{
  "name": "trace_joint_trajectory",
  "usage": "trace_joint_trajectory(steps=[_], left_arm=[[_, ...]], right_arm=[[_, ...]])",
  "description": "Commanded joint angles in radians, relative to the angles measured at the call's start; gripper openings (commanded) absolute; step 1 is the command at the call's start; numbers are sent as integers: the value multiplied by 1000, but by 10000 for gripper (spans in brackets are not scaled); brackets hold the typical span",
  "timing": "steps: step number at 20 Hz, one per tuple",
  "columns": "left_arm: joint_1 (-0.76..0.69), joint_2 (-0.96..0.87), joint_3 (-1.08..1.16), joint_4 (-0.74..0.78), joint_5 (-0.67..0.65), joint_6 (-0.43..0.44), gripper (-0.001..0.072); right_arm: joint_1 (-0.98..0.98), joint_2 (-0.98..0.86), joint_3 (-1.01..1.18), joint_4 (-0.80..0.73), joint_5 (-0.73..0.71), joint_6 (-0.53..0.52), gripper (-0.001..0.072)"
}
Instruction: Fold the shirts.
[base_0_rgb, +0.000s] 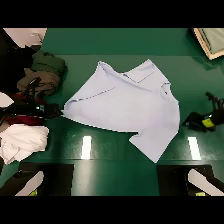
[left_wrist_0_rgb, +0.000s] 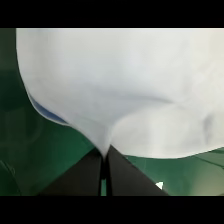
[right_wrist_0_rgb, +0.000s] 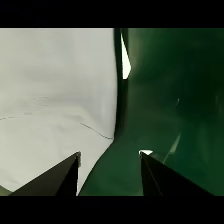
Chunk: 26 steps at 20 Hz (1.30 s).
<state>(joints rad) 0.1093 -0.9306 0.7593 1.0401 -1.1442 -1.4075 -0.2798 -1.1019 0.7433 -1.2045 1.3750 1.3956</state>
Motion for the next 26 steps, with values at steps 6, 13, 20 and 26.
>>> trace_joint_trajectory(steps=[6, 13, 20, 26], left_arm=[[0, 1, 11, -1, 0, 1, 26], [0, 1, 110, -1, 27, 0, 25], [0, 1, 903, -1, 46, 1, 26], [0, 10, 1415, -35, 60, 1, 25]], right_arm=[[42, 4, -195, 114, -187, -2, 287], [154, 45, 3, 144, -175, 2, 14], [155, 269, 687, 225, -431, 32, 14], [155, 342, 1099, 153, -510, 32, 13]])
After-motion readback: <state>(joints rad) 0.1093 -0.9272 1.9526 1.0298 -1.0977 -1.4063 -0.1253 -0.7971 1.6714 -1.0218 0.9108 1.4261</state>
